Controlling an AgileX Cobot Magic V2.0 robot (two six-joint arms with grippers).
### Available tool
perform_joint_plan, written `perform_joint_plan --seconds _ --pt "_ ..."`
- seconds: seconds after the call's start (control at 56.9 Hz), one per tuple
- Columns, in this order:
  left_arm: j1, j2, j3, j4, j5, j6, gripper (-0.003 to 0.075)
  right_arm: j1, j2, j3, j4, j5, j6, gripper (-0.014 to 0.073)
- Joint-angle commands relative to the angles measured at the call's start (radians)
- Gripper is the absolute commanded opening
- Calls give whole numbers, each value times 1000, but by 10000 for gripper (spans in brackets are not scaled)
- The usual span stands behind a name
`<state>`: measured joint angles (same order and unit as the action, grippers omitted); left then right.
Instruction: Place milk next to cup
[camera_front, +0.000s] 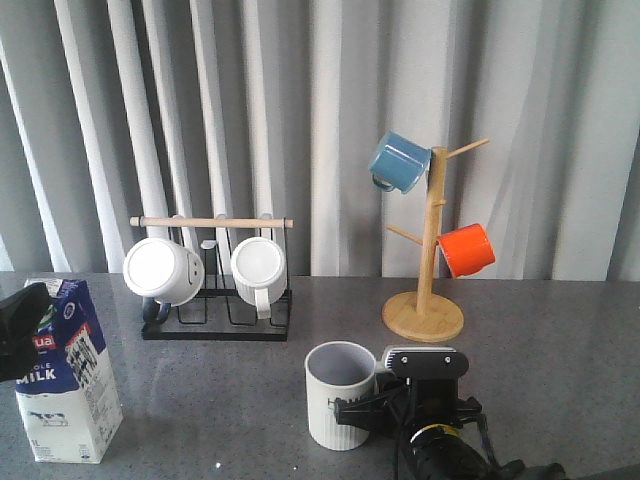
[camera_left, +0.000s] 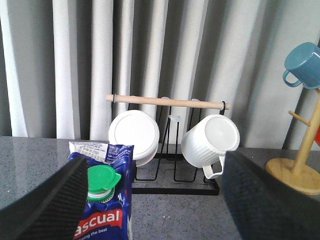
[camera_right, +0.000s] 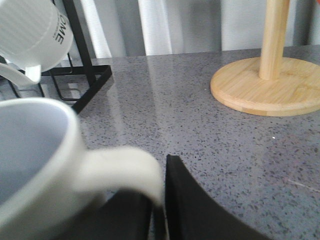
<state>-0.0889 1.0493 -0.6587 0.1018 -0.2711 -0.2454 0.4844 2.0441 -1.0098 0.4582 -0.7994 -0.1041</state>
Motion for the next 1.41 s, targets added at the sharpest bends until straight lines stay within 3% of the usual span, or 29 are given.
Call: perform_joint_plan --seconds 0.0,0.369,0.721,0.844,1.019,1.16,1.318,1.388 --pt "-4 -13 -35 -4 -71 -4 538 14 -41 -28 35 -103 -70 119" --pt "-4 -13 -35 -4 -71 -4 538 25 -90 47 23 -85 -109 316" --pt "-4 -13 -35 -4 -71 -4 538 -4 -339 258 -128 -64 -112 318" --pt "-4 -13 -35 -4 -71 -4 538 -61 -452 323 -202 43 -97 317" --pt "-4 -13 -35 -4 -71 -4 538 -153 -657 331 -439 210 27 315" --pt "-4 -13 -35 -4 -71 -4 538 -236 -823 319 -531 251 142 243" --pt "-4 -13 -35 -4 -71 -4 538 -309 -963 319 -582 309 170 -6" --pt "-4 -13 -35 -4 -71 -4 538 -319 -1004 319 -582 336 195 -11"
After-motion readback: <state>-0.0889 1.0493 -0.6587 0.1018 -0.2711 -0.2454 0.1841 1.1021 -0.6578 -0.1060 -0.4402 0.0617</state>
